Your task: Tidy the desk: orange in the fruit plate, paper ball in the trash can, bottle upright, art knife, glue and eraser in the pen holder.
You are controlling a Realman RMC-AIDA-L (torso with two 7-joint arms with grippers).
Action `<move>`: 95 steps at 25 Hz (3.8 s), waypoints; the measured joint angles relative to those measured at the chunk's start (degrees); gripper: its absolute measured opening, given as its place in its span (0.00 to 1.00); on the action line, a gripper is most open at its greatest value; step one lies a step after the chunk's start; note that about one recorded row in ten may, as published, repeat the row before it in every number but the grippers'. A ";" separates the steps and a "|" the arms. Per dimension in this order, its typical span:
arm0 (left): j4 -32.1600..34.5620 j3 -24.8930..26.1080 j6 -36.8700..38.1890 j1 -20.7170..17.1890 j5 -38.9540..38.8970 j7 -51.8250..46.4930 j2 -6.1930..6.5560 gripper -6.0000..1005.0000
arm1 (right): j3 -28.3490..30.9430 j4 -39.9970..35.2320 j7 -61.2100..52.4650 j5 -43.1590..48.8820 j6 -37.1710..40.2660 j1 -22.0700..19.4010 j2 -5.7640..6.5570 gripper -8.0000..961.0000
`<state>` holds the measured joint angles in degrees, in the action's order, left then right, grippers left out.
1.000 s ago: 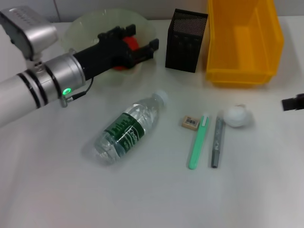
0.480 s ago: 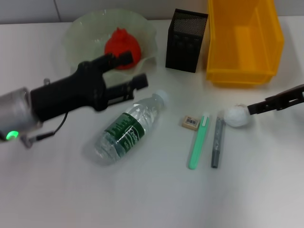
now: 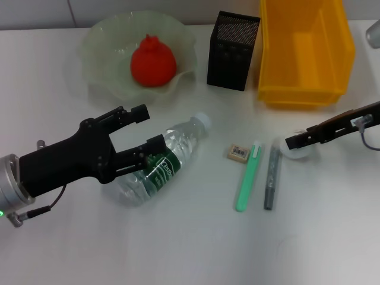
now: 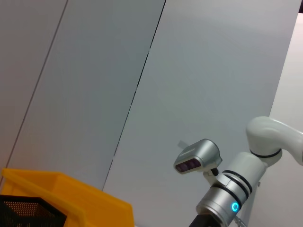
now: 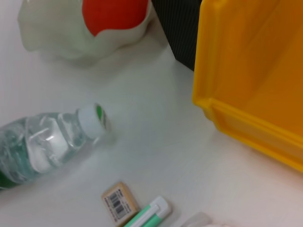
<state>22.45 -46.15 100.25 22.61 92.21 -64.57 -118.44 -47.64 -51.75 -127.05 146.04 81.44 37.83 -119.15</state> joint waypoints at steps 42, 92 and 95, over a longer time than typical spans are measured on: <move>-0.13 -3.73 -3.77 4.50 -0.01 -2.25 -0.22 0.80 | 11.84 -2.39 27.37 -30.22 -14.49 -5.20 1.70 0.50; 49.25 -61.90 -53.92 7.91 46.57 -80.82 -0.73 0.76 | 10.89 31.17 81.98 -85.44 -4.75 -24.16 0.81 0.72; 50.11 -64.25 -55.78 7.47 49.99 -84.57 -0.74 0.75 | 10.90 31.22 81.97 -85.56 -4.74 -24.24 0.84 0.72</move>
<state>72.57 -110.40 44.47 30.08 142.20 -149.14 -119.17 -36.74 -20.54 -45.08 60.48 76.70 13.59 -118.31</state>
